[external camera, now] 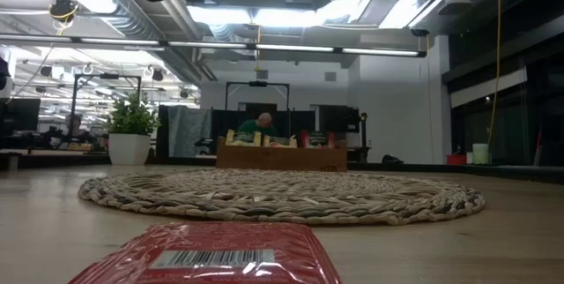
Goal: Pick & Place Tea
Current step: Put the top red tea bag into the right of the wooden organizer
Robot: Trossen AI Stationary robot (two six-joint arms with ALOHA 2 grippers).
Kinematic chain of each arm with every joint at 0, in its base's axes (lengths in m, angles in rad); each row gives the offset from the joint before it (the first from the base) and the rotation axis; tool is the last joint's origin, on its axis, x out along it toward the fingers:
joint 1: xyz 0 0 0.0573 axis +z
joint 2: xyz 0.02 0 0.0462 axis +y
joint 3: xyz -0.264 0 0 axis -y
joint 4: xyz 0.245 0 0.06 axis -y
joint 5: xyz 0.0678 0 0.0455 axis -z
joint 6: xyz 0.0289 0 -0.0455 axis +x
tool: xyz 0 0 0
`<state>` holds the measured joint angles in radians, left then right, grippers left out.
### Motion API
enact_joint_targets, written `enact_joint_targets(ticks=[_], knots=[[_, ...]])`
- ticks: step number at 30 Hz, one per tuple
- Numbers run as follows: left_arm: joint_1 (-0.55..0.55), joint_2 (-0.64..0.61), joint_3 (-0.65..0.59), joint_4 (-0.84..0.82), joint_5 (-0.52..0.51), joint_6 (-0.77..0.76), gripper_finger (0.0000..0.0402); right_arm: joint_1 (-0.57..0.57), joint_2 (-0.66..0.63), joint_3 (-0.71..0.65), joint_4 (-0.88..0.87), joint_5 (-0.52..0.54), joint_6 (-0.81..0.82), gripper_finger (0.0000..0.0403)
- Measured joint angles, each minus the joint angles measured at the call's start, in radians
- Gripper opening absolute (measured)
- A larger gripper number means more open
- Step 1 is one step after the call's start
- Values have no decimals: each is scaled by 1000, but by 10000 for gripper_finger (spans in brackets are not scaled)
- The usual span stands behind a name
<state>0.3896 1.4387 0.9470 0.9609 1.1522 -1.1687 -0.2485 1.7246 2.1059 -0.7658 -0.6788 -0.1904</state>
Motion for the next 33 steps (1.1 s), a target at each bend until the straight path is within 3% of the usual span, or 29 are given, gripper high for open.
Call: enact_joint_targets(ticks=[10, 24, 33], knots=[[31, -9, 0, 0, 93, -57, 208, -57, 18, 14, -271, 254, -27, 2], [44, -8, 0, 3, 66, -50, 202, -146, 166, 13, -459, 412, -158, 1], [44, -8, 0, 4, 61, -32, 202, -234, 246, 13, -489, 417, -211, 0]])
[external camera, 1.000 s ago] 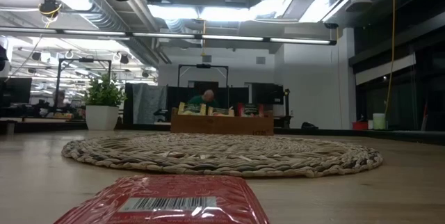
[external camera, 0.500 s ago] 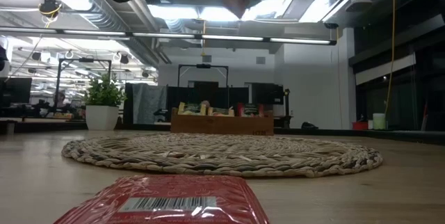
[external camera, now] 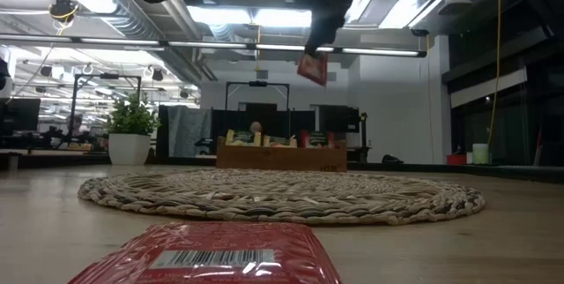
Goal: Pick & Place Tea
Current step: Put the top red tea bag into the right of the wooden organizer
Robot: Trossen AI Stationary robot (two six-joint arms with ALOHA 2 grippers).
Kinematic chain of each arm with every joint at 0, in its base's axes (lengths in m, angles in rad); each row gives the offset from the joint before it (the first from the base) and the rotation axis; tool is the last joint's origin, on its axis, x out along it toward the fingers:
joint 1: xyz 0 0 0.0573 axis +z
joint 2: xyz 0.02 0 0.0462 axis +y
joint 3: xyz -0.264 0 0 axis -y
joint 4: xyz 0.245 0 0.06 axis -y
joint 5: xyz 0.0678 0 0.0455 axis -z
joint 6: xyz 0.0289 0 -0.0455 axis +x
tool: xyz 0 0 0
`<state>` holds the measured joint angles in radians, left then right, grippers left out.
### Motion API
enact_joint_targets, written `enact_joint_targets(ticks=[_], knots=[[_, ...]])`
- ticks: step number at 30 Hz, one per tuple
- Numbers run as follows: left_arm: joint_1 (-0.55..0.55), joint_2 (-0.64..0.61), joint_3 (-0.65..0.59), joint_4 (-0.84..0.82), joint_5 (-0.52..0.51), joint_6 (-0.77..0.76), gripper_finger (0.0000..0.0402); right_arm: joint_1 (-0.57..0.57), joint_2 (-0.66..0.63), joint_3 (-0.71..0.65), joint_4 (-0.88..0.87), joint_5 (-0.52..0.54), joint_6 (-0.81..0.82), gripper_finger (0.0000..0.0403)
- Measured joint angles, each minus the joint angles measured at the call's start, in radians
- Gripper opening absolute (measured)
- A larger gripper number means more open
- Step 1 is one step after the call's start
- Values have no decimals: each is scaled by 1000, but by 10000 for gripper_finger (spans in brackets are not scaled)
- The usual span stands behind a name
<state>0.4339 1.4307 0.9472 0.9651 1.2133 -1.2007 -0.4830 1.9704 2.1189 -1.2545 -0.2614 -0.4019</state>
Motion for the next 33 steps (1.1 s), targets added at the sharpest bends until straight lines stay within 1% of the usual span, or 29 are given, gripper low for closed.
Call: enact_joint_targets(ticks=[2, 6, 8, 13, 17, 22, 29, 33], knots=[[0, 0, 0, 0, 0, 2, 202, -12, 20, 0, 8, 23, 0, 0], [0, 0, 0, 0, 0, 2, 202, -15, 62, 0, -3, 112, -4, 0], [0, 0, 0, 0, -5, 2, 202, -15, 88, 0, -2, 137, -3, 0], [0, 0, 0, 0, -18, 2, 202, -15, 147, 0, 3, 144, 4, 0], [0, 1, 0, 0, -26, 4, 202, -18, 178, 0, 7, 181, 4, 0], [0, 1, 0, 0, -48, 18, 202, -19, 190, 0, 9, 182, 5, 0], [0, 1, 0, 0, -51, 20, 202, -21, 190, 0, 39, 182, 33, 0], [0, 1, 0, 0, -52, 31, 202, -21, 189, -33, 61, 182, 34, 0]])
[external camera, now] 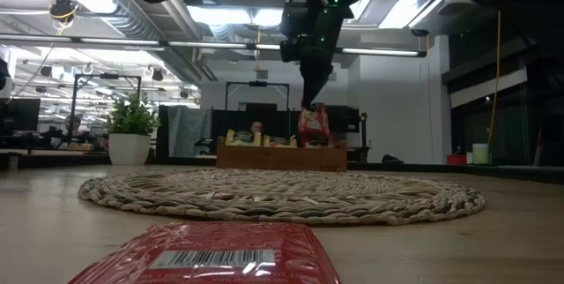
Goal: Pick & Place Tea
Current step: Put the top red tea bag into the right of the wooden organizer
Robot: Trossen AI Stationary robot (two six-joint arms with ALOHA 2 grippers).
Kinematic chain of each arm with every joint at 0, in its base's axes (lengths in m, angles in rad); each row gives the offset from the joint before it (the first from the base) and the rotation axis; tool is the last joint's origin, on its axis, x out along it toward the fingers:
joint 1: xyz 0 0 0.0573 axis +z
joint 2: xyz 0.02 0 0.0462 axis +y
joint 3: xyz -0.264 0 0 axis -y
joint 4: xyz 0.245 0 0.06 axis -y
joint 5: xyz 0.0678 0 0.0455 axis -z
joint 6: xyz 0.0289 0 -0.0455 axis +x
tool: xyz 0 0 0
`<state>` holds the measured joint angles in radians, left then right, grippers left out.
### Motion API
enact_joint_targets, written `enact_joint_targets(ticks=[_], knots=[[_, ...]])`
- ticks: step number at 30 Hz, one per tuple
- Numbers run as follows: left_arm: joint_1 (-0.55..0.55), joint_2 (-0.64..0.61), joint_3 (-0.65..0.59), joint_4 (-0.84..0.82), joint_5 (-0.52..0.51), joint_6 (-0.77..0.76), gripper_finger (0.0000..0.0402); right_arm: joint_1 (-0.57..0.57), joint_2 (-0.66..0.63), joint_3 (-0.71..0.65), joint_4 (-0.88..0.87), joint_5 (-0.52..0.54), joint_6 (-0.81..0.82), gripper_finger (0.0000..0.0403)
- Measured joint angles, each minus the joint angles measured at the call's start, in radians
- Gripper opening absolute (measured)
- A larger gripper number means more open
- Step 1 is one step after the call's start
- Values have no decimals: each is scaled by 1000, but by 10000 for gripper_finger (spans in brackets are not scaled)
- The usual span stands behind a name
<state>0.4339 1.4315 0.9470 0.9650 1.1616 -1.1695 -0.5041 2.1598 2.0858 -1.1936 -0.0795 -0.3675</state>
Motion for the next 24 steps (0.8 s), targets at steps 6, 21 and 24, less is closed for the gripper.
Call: enact_joint_targets(ticks=[6, 21, 24], knots=[[0, 0, 0, 0, -1, 2, 202, 3, -7, -56, 23, 0, -3, 0], [0, 0, 0, 0, -18, -11, 202, -7, -11, -64, 51, 58, 38, 0], [0, 0, 0, 0, -19, -11, 202, -14, -11, -65, 25, 59, 46, 0]])
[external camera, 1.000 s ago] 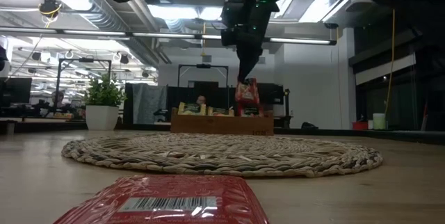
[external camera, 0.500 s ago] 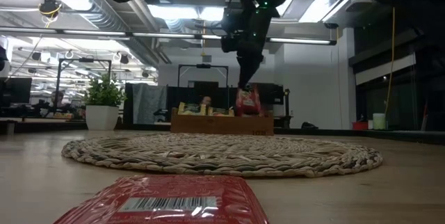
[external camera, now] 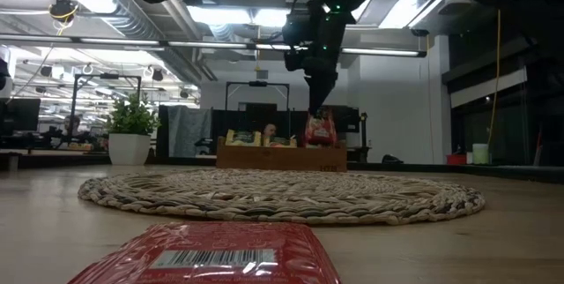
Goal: Pick & Place Tea
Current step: Put the top red tea bag into the right of the wooden organizer
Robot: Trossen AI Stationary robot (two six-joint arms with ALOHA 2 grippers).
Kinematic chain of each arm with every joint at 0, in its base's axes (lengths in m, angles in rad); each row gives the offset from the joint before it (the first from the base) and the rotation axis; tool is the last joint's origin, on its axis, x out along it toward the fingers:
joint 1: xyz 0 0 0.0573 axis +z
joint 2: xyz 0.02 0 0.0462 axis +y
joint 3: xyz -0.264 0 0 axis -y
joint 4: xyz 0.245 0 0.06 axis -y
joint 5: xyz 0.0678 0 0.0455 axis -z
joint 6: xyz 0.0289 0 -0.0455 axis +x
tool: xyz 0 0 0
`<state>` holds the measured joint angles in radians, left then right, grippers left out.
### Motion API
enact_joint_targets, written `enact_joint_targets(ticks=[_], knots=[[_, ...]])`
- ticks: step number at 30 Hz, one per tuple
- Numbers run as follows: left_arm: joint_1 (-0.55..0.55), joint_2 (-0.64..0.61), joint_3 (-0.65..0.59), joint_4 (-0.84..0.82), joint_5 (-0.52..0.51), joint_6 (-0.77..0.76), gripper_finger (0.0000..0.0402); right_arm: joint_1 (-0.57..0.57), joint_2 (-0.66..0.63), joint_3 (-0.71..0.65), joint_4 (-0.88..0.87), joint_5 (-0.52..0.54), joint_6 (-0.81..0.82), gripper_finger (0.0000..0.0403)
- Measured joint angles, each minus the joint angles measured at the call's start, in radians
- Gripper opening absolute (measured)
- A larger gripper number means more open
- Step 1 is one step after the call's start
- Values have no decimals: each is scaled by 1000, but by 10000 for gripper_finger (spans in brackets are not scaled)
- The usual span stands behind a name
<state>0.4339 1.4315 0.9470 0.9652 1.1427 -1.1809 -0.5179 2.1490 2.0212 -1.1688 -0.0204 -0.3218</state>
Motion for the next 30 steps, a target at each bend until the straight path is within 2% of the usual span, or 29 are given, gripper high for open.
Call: enact_joint_targets(ticks=[22, 30], knots=[[0, 0, 0, 0, -8, -2, 202, 0, 0, 0, 16, -8, 3, 1], [0, 0, 0, 0, -18, -3, 202, 0, 0, 0, 16, -8, 25, 48]])
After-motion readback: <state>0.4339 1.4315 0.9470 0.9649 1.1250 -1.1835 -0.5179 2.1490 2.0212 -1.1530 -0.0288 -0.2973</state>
